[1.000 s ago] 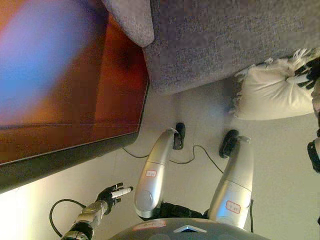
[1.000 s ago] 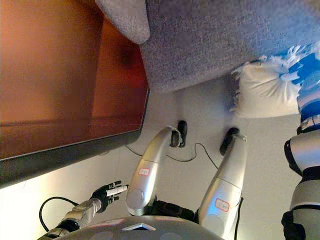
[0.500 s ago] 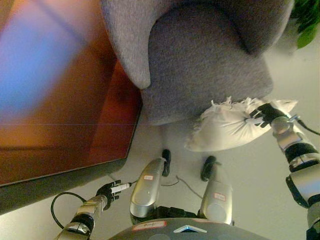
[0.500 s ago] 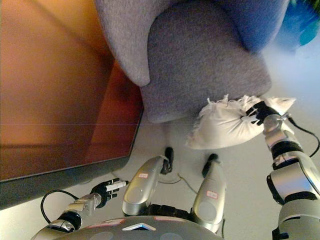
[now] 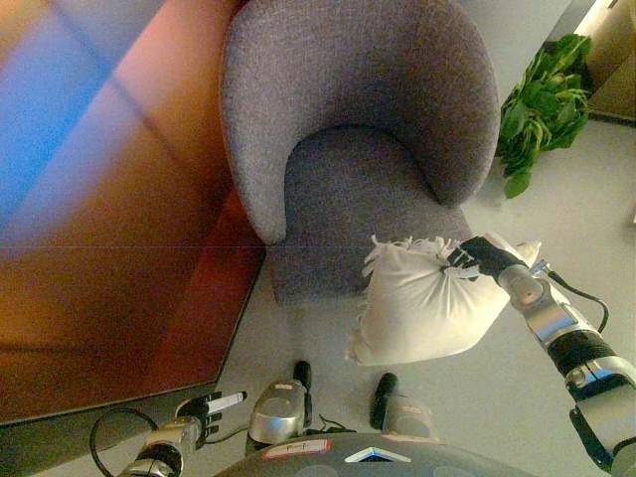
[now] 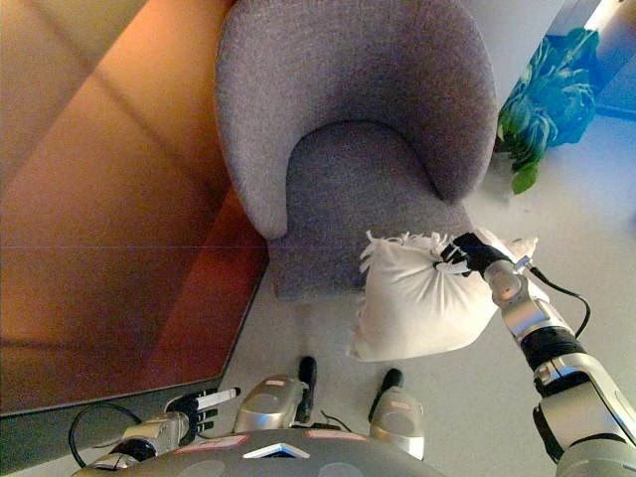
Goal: Pick up the pillow and put it on the sofa.
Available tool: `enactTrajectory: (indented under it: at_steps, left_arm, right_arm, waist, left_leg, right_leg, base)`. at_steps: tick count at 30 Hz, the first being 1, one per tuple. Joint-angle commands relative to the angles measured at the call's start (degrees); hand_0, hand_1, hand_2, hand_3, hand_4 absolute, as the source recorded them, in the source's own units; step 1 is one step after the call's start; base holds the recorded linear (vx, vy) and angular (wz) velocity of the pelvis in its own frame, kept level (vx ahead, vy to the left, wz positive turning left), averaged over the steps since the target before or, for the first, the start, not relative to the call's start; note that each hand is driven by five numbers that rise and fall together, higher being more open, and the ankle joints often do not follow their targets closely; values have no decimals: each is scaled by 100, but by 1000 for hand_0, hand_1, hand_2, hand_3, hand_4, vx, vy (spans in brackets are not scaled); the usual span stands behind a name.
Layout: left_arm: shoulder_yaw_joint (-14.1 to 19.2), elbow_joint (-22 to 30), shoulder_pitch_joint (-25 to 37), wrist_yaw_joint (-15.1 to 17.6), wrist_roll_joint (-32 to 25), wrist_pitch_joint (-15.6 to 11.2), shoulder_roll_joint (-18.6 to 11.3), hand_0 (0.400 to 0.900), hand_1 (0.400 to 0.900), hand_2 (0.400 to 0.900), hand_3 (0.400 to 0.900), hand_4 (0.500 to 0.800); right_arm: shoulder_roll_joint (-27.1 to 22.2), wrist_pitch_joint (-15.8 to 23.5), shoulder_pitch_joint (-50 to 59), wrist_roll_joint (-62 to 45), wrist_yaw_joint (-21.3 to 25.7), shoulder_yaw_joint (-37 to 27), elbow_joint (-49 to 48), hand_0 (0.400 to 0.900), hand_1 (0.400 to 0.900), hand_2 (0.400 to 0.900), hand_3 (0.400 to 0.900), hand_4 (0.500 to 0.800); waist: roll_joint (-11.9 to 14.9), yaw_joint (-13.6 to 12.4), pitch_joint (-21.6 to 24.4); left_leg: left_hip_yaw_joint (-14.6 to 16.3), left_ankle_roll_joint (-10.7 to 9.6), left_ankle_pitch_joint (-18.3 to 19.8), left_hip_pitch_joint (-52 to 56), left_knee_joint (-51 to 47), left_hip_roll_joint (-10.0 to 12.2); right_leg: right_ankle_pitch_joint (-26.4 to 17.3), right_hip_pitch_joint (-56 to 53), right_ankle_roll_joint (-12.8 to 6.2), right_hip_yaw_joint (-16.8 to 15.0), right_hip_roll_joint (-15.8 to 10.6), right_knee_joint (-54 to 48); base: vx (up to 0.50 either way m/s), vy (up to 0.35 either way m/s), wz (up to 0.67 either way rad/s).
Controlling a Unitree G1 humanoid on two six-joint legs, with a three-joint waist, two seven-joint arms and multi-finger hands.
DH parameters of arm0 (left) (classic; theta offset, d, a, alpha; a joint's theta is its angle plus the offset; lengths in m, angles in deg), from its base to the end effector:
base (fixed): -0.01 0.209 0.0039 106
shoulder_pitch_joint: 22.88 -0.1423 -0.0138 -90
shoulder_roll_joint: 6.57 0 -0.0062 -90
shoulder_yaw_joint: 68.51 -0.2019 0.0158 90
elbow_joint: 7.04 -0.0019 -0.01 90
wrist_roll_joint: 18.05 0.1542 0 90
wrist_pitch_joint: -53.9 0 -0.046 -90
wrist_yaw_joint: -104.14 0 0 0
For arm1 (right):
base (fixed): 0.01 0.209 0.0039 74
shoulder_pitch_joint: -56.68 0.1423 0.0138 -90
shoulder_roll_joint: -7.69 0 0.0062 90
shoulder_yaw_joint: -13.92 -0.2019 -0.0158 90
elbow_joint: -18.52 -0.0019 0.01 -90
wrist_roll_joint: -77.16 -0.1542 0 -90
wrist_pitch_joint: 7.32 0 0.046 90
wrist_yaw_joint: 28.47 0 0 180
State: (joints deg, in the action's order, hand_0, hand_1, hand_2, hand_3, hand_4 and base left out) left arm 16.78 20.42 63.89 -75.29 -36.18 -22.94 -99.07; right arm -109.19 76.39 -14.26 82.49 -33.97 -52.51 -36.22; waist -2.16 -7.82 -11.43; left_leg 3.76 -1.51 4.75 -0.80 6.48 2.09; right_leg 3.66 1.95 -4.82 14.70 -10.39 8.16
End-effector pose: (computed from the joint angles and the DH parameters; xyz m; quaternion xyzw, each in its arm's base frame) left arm 0.0706 0.2624 -0.1377 0.0111 0.6191 0.1412 0.7724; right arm 0.2618 -0.3018 0.0197 -0.4519 0.2563 0.0713 0.8515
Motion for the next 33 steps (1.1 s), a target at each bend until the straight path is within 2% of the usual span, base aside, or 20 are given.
enactTrajectory:
  at_steps: [1, 3, 9, 13, 18, 25, 33]
  left_arm:
    - [-24, -209, -380, 194, 194, 56, -322, 900, 900, 900, 900, 800]
    - [135, -345, -431, 235, 221, -9, -231, 900, 900, 900, 900, 800]
    - [198, -485, -376, 224, 191, -7, -213, 900, 900, 900, 900, 800]
    - [202, -502, -352, 256, 115, 67, -203, 900, 900, 900, 900, 800]
    - [267, -651, -364, 248, 143, 51, -193, 900, 900, 900, 900, 800]
    - [235, -803, -395, 274, 158, 21, -188, 900, 900, 900, 900, 800]
    - [55, -866, -357, 331, 112, 61, -215, 900, 900, 900, 900, 800]
  right_arm:
    - [-342, 502, 592, 3, 94, -756, -1078, 400, 400, 400, 400, 500]
    - [-527, 484, 511, -115, -332, -955, -1691, 400, 400, 400, 400, 500]
    - [-731, 553, 827, -497, -606, -954, -2044, 400, 400, 400, 400, 500]
    - [-806, 561, 1335, -730, -572, -830, -2162, 400, 400, 400, 400, 500]
    - [-847, 547, 2045, -916, -464, -628, -1957, 400, 400, 400, 400, 500]
    - [-1038, 287, 3123, -1327, -413, -141, -1597, 400, 400, 400, 400, 500]
    - [-1096, -193, 4720, -1445, -519, 926, -204, 400, 400, 400, 400, 500]
  waist:
    - [329, -52, 450]
    - [429, -73, 547]
    - [514, -136, 611]
    - [552, -246, 629]
    - [592, -405, 628]
    - [651, -594, 652]
    - [788, -887, 654]
  left_leg:
    - [-22, -78, -255, 38, -253, 50]
    - [-33, -113, -386, 200, -590, 81]
    - [-88, -132, -401, 270, -648, 89]
    - [-133, -127, -357, 301, -572, 87]
    - [-219, -133, -346, 368, -586, 85]
    - [-306, -158, -381, 474, -719, 90]
    - [-449, -175, -404, 531, -756, 90]
  right_leg:
    - [-382, -223, -160, -212, -187, -393]
    - [-436, -385, -186, -126, -117, -612]
    - [-419, -475, -184, -68, -99, -654]
    - [-391, -556, -189, 0, -134, -629]
    - [-406, -672, -214, 118, -182, -665]
    - [-442, -791, -257, 249, -212, -755]
    - [-443, -898, -275, 410, -247, -738]
  base:
    - [12, -16, 13]
    - [24, -30, 27]
    - [24, -2, 16]
    - [32, 27, 16]
    - [31, 31, 17]
    - [40, 42, 14]
    - [69, 33, 15]
